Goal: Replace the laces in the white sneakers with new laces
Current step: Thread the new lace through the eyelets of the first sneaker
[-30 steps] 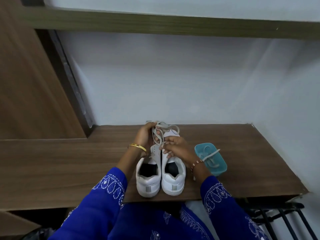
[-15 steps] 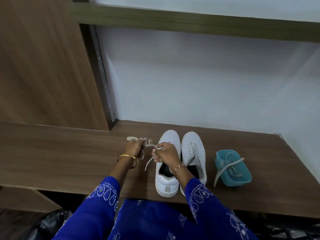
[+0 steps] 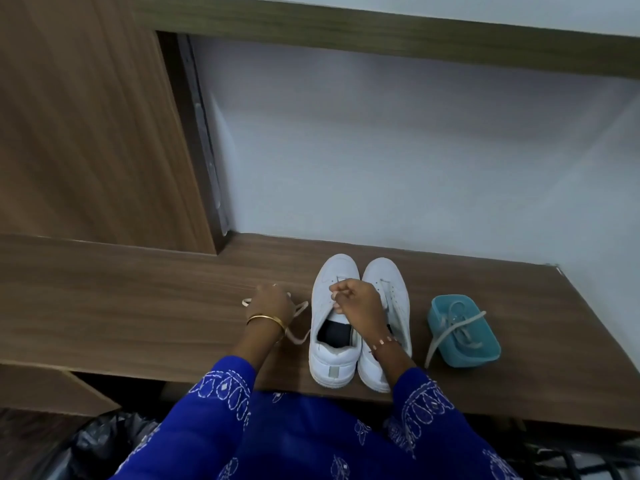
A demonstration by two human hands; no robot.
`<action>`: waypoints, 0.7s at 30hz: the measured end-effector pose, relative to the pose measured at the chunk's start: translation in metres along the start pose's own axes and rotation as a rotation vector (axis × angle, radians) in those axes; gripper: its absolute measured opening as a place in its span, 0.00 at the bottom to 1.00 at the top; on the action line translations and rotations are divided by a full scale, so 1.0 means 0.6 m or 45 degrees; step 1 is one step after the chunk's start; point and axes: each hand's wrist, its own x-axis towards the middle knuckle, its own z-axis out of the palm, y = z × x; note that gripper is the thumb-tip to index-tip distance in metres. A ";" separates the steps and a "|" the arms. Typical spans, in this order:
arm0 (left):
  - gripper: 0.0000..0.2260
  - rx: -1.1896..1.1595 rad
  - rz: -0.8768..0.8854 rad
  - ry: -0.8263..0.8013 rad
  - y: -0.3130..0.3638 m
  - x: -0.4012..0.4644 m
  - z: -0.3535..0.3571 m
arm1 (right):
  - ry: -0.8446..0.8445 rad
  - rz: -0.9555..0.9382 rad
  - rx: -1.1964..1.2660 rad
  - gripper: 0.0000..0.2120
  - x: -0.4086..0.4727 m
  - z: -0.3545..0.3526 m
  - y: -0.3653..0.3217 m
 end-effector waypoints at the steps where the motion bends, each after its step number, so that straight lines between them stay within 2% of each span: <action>1: 0.14 0.061 0.032 0.021 0.006 -0.003 0.000 | 0.029 0.000 0.006 0.08 -0.001 -0.007 0.003; 5: 0.14 0.119 0.144 0.147 0.030 -0.018 -0.001 | 0.188 -0.032 -0.039 0.08 -0.005 -0.041 0.018; 8: 0.12 -0.033 0.349 0.148 0.060 -0.032 0.003 | 0.365 -0.105 -0.177 0.09 -0.011 -0.065 0.034; 10: 0.13 -0.147 0.481 0.107 0.086 -0.045 0.013 | 0.436 -0.092 -0.375 0.10 -0.017 -0.080 0.052; 12: 0.14 -0.223 0.639 0.069 0.111 -0.061 0.028 | 0.405 -0.042 -0.514 0.16 -0.021 -0.088 0.075; 15: 0.14 -0.222 0.802 0.003 0.140 -0.077 0.051 | 0.270 0.049 -0.490 0.23 -0.031 -0.095 0.104; 18: 0.11 0.009 0.834 -0.035 0.157 -0.079 0.071 | 0.200 0.122 -0.372 0.24 -0.037 -0.102 0.123; 21: 0.11 0.285 0.799 -0.055 0.167 -0.080 0.082 | 0.151 0.174 -0.387 0.22 -0.034 -0.109 0.131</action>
